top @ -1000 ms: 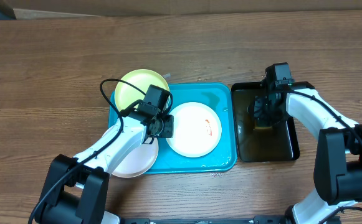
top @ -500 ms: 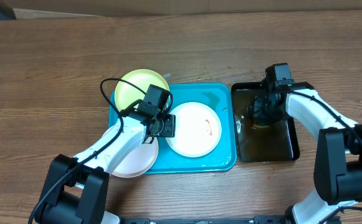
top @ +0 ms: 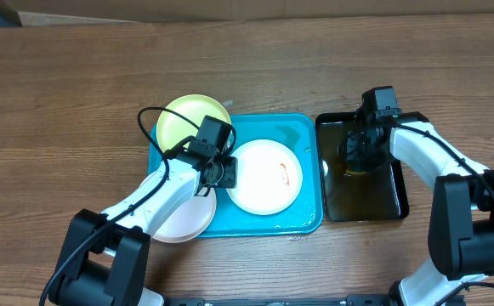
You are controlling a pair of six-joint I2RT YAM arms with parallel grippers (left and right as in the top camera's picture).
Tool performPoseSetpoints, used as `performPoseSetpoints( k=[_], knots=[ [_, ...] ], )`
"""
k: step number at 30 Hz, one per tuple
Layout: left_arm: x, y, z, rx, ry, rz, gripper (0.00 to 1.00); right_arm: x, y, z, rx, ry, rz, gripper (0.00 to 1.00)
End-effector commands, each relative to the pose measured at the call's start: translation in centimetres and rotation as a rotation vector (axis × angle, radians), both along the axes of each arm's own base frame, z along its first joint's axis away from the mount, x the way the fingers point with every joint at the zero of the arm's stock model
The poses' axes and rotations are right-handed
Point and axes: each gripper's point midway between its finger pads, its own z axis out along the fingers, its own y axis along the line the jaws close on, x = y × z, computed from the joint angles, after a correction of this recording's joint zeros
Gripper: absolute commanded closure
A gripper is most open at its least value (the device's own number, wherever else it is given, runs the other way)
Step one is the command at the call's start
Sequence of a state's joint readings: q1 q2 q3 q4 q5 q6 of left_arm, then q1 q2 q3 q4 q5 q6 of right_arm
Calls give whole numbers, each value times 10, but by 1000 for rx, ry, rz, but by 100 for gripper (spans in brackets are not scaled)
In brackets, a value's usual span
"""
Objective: Clean dirty plates on tray and stack at the side
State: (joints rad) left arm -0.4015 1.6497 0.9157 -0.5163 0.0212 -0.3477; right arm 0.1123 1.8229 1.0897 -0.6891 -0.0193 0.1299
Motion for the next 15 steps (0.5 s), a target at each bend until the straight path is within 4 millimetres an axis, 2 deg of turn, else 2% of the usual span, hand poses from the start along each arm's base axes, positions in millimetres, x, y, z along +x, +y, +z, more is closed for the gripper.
performPoseSetpoints(
  k=[1, 5, 10, 15],
  knots=[
    [4, -1, 1, 5, -4, -10, 54, -3, 1, -3, -4, 7, 12, 96],
    [4, -2, -1, 3, -9, -11, 54, -4, 3, -4, 7, 10, 14, 96],
    [6, -2, -5, 2, -12, -11, 62, -1, 3, -2, 7, 1, 14, 96],
    [4, -2, -19, 15, 18, -11, 62, 2, 4, 6, 7, 7, 11, 96]
  ],
)
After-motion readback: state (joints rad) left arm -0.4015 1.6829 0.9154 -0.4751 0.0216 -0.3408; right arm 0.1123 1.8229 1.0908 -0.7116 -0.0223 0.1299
